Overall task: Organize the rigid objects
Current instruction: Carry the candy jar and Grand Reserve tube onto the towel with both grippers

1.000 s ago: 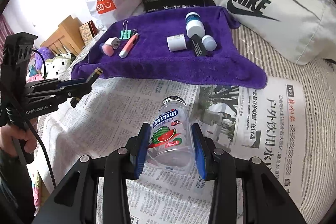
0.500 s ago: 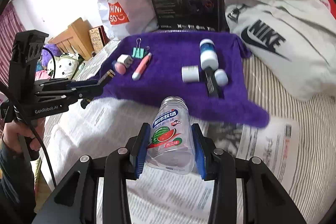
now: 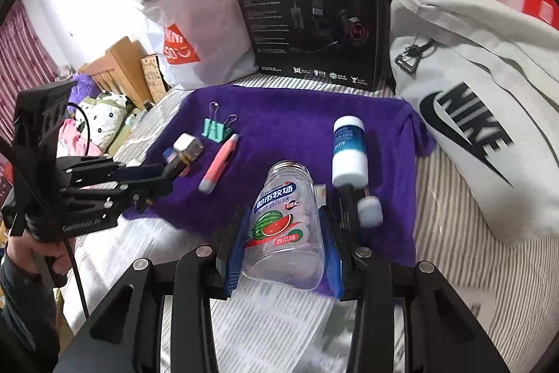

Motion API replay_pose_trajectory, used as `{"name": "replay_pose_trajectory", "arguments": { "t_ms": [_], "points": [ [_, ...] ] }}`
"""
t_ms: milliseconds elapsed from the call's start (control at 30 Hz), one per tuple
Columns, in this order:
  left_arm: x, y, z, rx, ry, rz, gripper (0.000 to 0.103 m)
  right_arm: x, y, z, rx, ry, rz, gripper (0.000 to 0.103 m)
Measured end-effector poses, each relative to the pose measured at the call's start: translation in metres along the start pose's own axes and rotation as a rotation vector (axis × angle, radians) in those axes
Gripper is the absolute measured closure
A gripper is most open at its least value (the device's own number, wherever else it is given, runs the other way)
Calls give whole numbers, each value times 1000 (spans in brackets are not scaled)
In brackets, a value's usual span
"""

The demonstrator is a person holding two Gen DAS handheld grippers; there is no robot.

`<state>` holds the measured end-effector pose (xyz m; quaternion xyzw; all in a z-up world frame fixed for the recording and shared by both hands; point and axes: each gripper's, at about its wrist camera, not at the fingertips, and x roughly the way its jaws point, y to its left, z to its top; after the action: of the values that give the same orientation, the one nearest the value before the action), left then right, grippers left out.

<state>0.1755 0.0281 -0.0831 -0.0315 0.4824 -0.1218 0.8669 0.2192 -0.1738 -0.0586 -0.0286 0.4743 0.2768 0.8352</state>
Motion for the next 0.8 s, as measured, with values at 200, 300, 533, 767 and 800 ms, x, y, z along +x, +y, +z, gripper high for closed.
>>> {"name": "replay_pose_trajectory", "arguments": {
  "t_ms": [200,300,533,767,800],
  "points": [
    [17,7,6,0,22,3,80,35,-9,27,7,21,-10,64],
    [21,12,7,-12,27,-9,80,52,-9,36,-5,35,-32,64],
    [32,18,9,-26,38,-6,80,84,-14,46,-13,59,-42,64],
    [35,22,10,-46,46,-5,80,95,-15,51,-36,54,-32,64],
    [36,22,10,-46,47,-4,80,97,-15,53,-39,55,-29,64]
  ]
}}
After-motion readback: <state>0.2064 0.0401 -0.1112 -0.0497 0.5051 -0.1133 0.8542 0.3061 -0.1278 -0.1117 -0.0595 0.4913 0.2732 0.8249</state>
